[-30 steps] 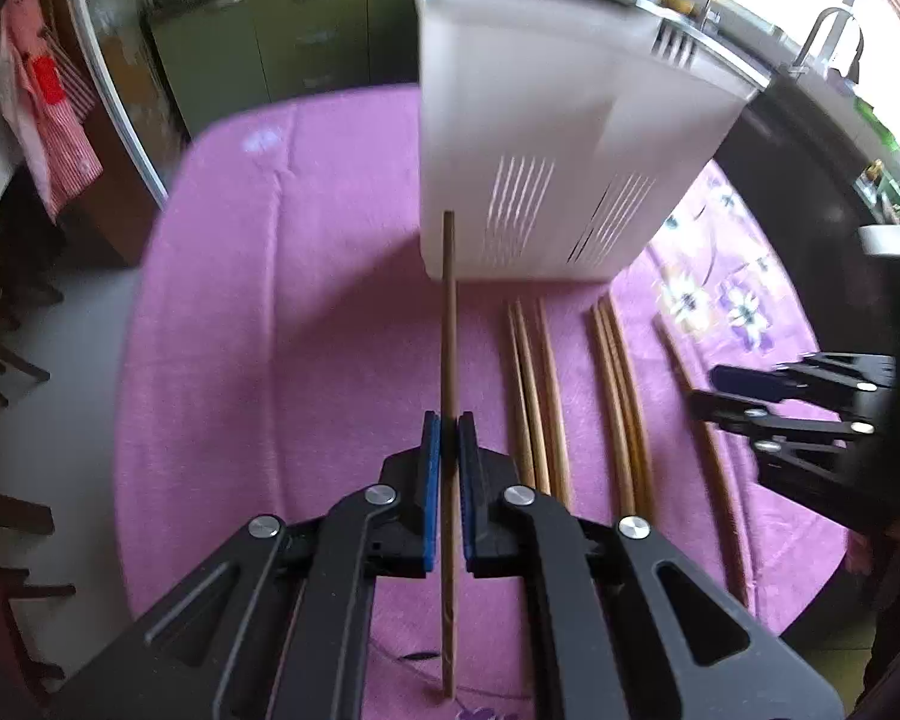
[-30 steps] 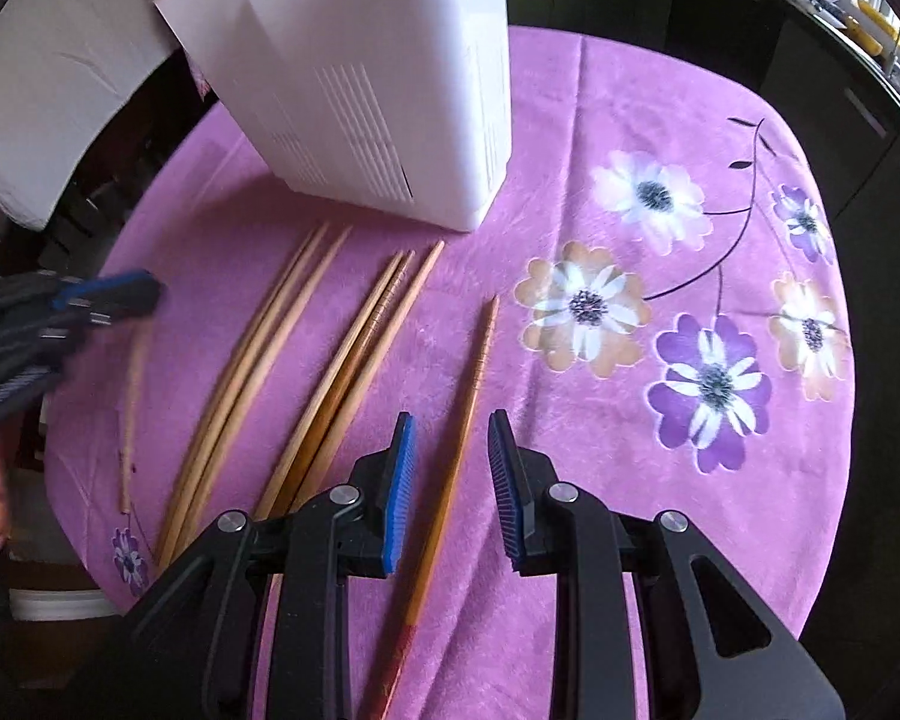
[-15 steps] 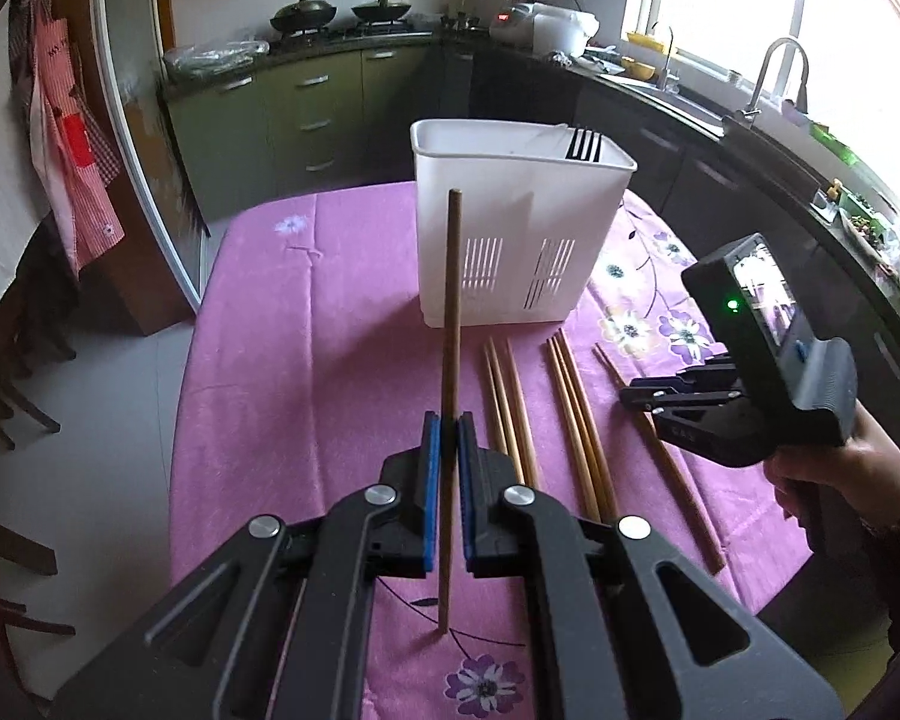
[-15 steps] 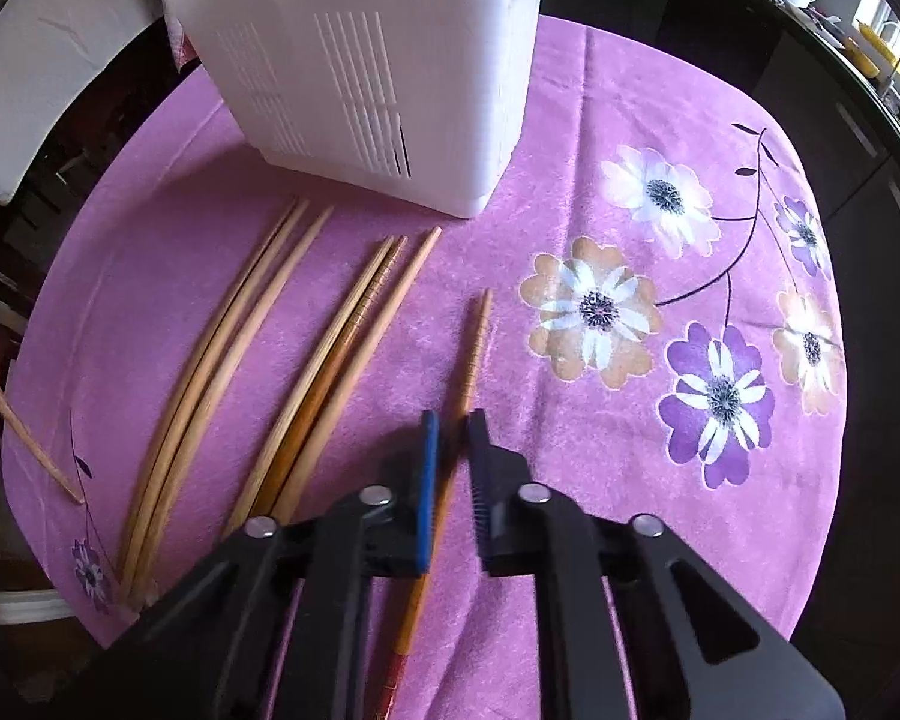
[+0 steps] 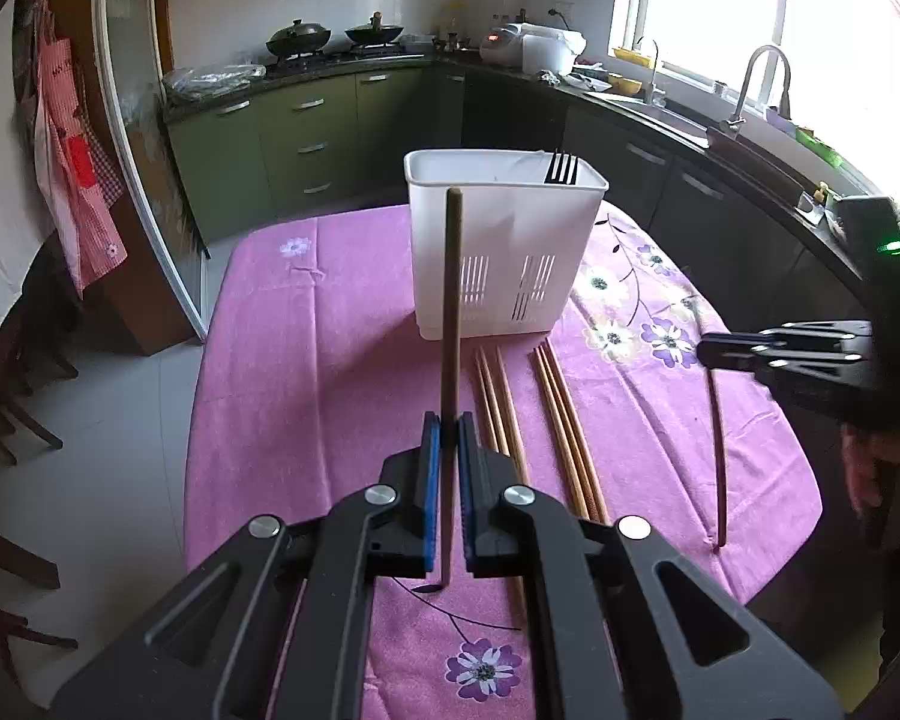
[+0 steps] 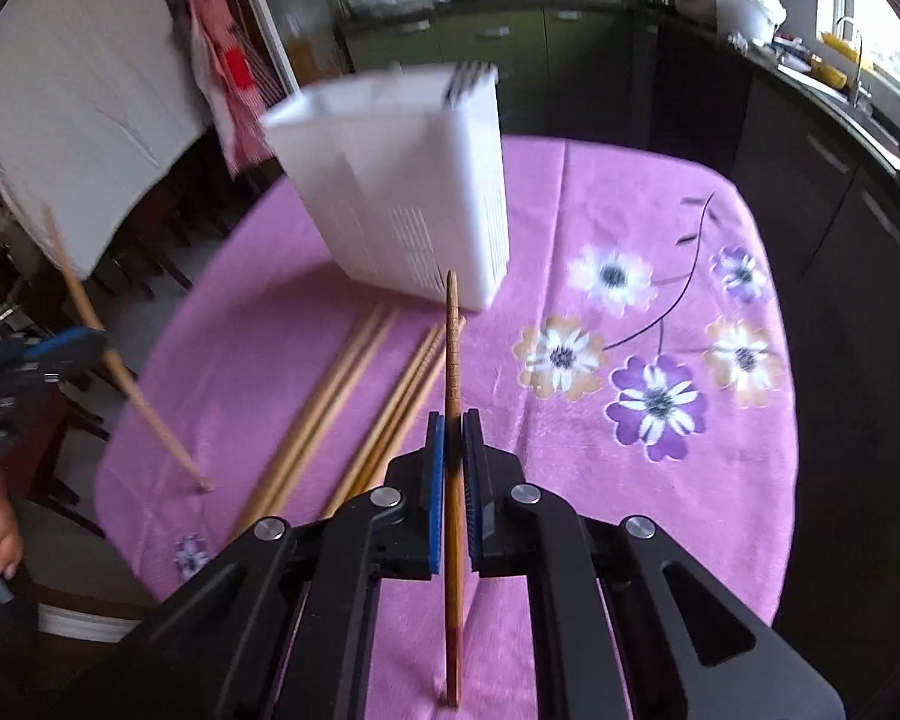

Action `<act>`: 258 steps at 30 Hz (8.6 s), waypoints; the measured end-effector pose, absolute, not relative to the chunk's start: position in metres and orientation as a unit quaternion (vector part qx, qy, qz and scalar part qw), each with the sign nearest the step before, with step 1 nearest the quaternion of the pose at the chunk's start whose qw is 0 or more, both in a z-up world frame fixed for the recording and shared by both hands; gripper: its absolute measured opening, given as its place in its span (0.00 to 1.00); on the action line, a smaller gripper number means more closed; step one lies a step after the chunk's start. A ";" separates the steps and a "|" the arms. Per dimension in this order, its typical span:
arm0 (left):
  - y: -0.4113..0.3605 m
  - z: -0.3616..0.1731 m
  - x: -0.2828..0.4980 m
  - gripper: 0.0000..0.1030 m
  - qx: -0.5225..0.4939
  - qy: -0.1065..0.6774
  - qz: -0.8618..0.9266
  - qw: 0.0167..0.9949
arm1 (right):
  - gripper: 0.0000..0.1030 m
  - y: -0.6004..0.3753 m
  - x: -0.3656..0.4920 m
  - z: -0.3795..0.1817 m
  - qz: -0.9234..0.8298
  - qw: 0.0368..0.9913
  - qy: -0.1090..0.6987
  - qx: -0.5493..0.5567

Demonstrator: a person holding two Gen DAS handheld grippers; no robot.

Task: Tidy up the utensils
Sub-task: 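Insert the chopstick into the holder with the left tool while the right tool lifts its chopstick, then lower the chopstick into the holder and open the right tool, then grasp another wooden chopstick with the left tool while the right tool grasps one too, then carry the chopstick into the holder with the left tool while the right tool carries its chopstick, then open the left tool to release the chopstick while the right tool lowers its chopstick into the holder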

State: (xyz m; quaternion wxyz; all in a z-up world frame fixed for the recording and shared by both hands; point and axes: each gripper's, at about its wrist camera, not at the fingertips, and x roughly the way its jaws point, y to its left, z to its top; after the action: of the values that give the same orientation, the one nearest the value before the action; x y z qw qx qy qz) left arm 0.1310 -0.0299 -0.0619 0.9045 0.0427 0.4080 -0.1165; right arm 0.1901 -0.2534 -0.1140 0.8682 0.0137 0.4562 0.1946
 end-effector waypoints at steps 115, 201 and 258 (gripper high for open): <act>-0.093 -0.191 0.276 0.10 0.074 0.616 -0.085 0.779 | 0.35 -0.284 0.211 -0.134 0.210 0.855 0.472 0.041; -0.023 -0.022 0.139 0.05 0.027 0.362 -0.164 0.917 | 0.06 -0.274 0.124 -0.053 0.211 0.915 0.341 0.036; -0.037 0.028 0.223 0.26 0.037 0.317 -0.121 0.940 | 0.06 -0.261 0.219 0.101 0.249 0.948 0.188 0.068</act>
State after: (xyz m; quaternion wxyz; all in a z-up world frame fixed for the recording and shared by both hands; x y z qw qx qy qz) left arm 0.2235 -0.0368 0.0281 0.9399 0.0367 0.3171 -0.1209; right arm 0.2191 -0.2605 0.1012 0.9476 0.0681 0.1879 0.2493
